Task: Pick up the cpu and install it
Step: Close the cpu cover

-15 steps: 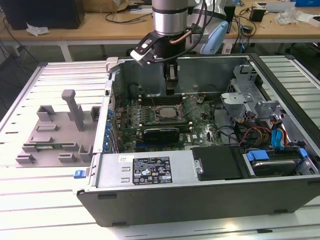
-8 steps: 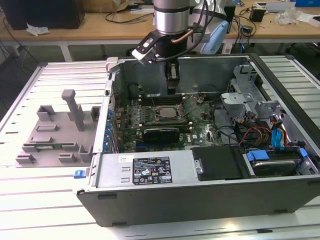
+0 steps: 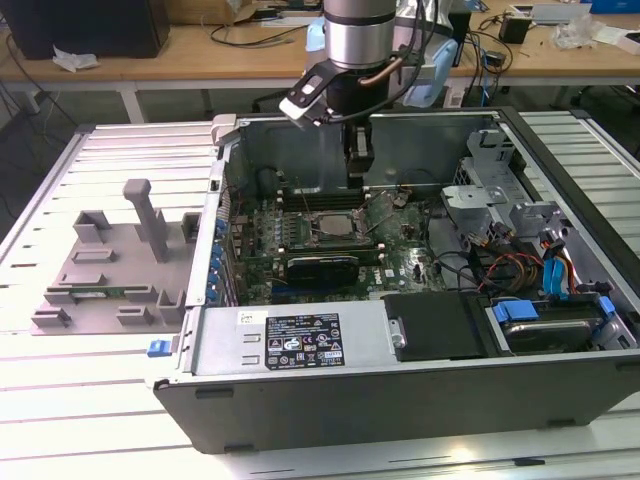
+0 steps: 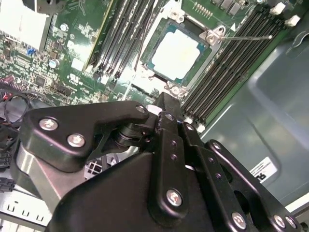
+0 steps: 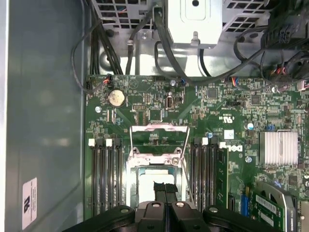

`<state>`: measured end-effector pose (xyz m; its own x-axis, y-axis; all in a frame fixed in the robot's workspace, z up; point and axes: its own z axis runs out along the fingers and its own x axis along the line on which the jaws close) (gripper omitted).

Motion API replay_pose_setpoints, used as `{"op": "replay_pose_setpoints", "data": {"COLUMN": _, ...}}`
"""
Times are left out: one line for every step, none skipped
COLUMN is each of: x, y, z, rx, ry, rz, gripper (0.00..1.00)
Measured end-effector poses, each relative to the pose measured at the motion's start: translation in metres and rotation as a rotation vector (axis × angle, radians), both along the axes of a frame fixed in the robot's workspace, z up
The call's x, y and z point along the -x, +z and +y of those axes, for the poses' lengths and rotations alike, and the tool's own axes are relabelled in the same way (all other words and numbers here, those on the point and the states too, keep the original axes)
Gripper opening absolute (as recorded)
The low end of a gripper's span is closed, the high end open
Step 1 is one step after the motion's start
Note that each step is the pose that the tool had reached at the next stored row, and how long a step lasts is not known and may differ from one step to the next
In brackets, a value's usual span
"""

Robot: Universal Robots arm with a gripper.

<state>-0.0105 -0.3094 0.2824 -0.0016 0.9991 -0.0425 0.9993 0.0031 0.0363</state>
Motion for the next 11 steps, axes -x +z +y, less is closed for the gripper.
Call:
{"op": "replay_pose_setpoints", "data": {"x": -0.002, "y": 0.0, "z": 0.0, "rx": 0.0, "ry": 0.0, "rz": 0.0, "gripper": 0.11}}
{"op": "replay_pose_setpoints", "data": {"x": -0.004, "y": 0.0, "z": 0.0, "rx": 0.0, "ry": 0.0, "rz": 0.0, "gripper": 0.11}}
{"op": "replay_pose_setpoints", "data": {"x": -0.007, "y": 0.0, "z": 0.0, "rx": 0.0, "ry": 0.0, "rz": 0.0, "gripper": 0.11}}
{"op": "replay_pose_setpoints", "data": {"x": -0.008, "y": 0.0, "z": 0.0, "rx": 0.0, "ry": 0.0, "rz": 0.0, "gripper": 0.11}}
{"op": "replay_pose_setpoints", "data": {"x": -0.011, "y": 0.0, "z": 0.0, "rx": 0.0, "ry": 0.0, "rz": 0.0, "gripper": 0.11}}
{"op": "replay_pose_setpoints", "data": {"x": -0.014, "y": 0.0, "z": 0.0, "rx": 0.0, "ry": 0.0, "rz": 0.0, "gripper": 0.11}}
{"op": "replay_pose_setpoints", "data": {"x": -0.017, "y": 0.0, "z": 0.0, "rx": 0.0001, "ry": 0.0, "rz": 0.0001, "gripper": 0.11}}
{"op": "replay_pose_setpoints", "data": {"x": -0.02, "y": 0.0, "z": 0.0, "rx": 0.0001, "ry": 0.0, "rz": 0.0001, "gripper": 0.11}}
{"op": "replay_pose_setpoints", "data": {"x": -0.026, "y": 0.0, "z": 0.0, "rx": -0.0001, "ry": 0.0, "rz": 0.0, "gripper": 0.11}}
{"op": "replay_pose_setpoints", "data": {"x": -0.031, "y": -0.0001, "z": 0.0, "rx": -0.0001, "ry": 0.0, "rz": -0.0001, "gripper": 0.11}}
{"op": "replay_pose_setpoints", "data": {"x": -0.034, "y": 0.0, "z": 0.0, "rx": -0.0001, "ry": 0.0, "rz": 0.0, "gripper": 0.11}}
